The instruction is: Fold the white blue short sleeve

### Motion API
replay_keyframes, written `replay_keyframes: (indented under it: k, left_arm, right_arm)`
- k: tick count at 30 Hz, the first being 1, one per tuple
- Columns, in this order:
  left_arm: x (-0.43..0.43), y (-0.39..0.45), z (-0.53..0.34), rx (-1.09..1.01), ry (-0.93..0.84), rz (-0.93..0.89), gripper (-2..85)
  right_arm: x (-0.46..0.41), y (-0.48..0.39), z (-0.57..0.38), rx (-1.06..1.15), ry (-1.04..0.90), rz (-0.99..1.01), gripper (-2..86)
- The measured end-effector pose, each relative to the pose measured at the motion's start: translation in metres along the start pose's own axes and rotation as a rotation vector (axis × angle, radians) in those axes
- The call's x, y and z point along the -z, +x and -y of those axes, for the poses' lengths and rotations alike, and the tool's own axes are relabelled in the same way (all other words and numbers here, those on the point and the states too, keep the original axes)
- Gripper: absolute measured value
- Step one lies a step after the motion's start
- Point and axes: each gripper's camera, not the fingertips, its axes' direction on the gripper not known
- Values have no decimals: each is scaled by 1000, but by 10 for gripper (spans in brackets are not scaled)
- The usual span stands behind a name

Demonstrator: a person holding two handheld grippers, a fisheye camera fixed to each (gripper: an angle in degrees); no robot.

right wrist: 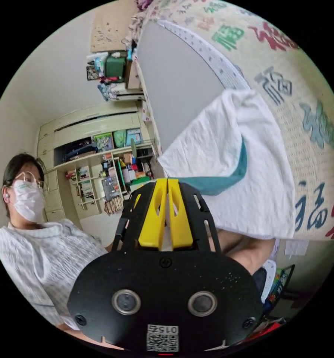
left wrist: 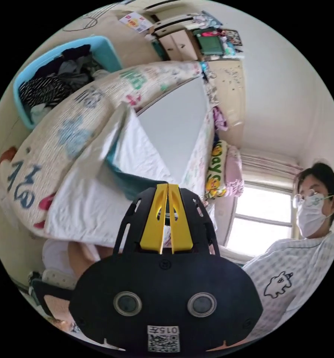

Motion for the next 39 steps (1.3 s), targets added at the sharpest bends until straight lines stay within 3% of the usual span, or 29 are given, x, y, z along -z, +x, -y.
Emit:
replay_keyframes:
  k: [6,11,14,16,21,24,30,39]
  left_arm:
    - [-85,66,137,-187,130,-114,-9]
    - [-148,87,210,-128,200,-99,-5]
    - [-153,111,200,-196,207,-121,-1]
    - [-158,133,173,-319,74,9,5]
    - [-191,154,102,-546,-217,366,27]
    - [-230,163,79,-656,-399,499,57]
    - [-294,191,71,-801,-528,640,77]
    - [-327,238,62,-975,-586,767,72]
  right_arm:
    - [-36,-92,196,238,168,-97,-2]
    - [-86,-122,320,232,217,-197,13]
    - [-101,-146,317,321,211,-108,33]
    - [-122,-159,298,401,87,-129,46]
    - [-221,-152,213,580,-314,-509,71]
    - [-273,-147,193,650,-422,-672,84]
    - [-333,-164,204,747,-407,-876,86]
    - [-371,-183,209,888,-413,-1027,69]
